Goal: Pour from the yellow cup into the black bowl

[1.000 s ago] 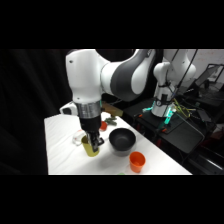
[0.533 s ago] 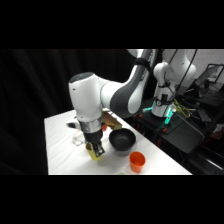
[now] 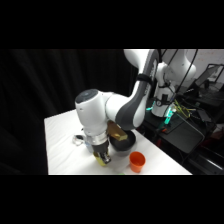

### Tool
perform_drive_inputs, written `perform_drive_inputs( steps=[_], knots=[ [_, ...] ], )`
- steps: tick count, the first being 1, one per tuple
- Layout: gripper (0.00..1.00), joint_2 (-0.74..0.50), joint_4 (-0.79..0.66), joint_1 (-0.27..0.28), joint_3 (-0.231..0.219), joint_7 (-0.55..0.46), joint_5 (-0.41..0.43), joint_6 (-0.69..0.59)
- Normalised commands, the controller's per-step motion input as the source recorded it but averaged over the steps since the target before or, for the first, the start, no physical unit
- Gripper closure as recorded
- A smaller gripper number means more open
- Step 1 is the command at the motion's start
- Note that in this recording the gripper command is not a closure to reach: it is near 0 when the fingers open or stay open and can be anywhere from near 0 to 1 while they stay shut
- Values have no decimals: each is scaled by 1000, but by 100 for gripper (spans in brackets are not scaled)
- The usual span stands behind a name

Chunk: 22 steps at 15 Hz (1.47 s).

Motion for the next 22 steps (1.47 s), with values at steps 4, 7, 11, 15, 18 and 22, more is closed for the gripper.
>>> perform_drive_inputs(
  steps=[4,7,11,15,18,22],
  knots=[
    [13,149,201,116,-98,167,-115,-2],
    [0,27,87,83,-98,146,-123,14],
    [0,-39,30,95,-110,172,-152,12],
    [0,-116,25,133,-122,213,-189,-70],
    [0,-435,-135,106,-75,71,-205,-199],
    [0,-692,-184,-11,68,-131,-93,-475]
  ],
)
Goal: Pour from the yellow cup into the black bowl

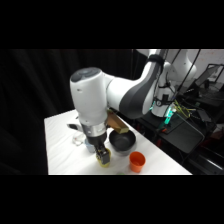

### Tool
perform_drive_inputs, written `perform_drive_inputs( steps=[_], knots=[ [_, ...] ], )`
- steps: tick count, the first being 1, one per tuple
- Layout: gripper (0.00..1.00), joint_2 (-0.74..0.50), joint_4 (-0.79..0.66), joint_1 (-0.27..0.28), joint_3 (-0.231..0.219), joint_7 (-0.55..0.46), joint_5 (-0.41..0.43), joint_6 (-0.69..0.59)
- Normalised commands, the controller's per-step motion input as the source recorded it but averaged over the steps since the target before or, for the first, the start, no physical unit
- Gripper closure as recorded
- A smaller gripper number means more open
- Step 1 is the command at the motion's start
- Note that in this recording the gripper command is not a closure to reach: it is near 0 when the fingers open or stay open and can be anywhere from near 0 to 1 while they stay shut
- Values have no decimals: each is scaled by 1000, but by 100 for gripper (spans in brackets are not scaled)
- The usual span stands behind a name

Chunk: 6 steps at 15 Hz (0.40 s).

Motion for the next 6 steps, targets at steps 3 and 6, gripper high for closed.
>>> perform_drive_inputs(
  steps=[3,6],
  knots=[
    [0,-713,-165,-53,73,-42,-137,-553],
    [0,-585,-184,-116,93,-35,-178,-386]
  ],
)
